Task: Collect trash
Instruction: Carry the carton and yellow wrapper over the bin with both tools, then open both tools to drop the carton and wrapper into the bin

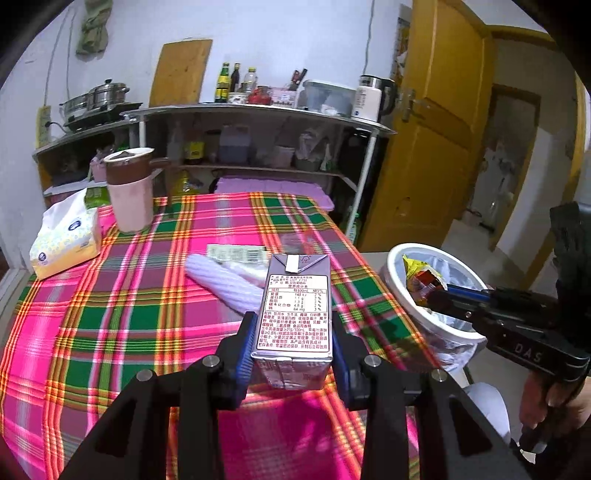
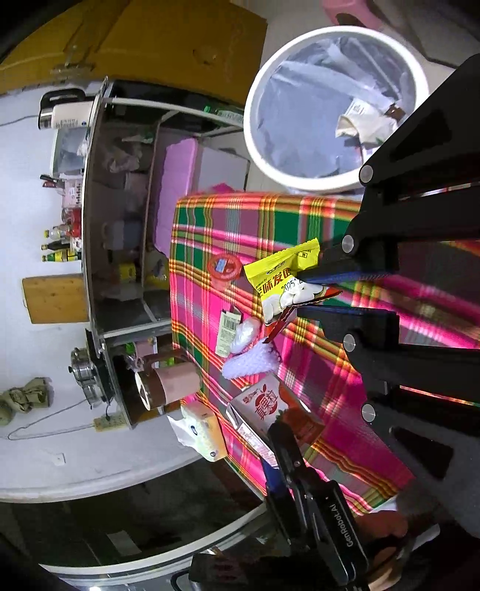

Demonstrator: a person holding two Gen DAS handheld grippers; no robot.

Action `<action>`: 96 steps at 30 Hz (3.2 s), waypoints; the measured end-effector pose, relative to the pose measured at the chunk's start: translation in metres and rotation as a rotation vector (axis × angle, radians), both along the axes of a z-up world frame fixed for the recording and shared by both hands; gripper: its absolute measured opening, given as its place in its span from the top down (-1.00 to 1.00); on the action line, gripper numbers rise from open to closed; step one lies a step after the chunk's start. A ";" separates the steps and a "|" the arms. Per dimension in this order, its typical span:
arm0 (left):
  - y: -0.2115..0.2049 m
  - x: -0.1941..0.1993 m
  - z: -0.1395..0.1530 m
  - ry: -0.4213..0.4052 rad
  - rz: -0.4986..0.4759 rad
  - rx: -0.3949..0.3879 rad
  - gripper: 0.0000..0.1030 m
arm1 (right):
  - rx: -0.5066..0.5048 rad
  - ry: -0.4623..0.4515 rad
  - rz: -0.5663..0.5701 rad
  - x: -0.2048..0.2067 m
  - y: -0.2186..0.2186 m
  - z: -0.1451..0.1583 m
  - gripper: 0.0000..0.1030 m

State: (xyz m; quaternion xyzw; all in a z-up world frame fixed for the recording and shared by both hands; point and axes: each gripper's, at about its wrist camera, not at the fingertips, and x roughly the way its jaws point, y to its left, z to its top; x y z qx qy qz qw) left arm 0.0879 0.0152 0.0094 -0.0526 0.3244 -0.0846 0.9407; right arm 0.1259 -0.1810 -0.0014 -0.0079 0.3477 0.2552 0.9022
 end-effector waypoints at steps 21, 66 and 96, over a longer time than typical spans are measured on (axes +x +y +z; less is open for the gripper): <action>-0.062 0.012 0.004 0.004 -0.103 0.001 0.28 | 0.025 0.000 -0.120 -0.013 -0.061 -0.001 0.77; -0.203 0.112 -0.034 0.099 -0.393 0.035 0.27 | 0.039 0.158 -0.342 0.034 -0.164 -0.050 0.76; -0.156 0.070 -0.011 0.055 -0.297 -0.036 0.10 | 0.050 0.087 -0.268 0.002 -0.132 -0.019 0.56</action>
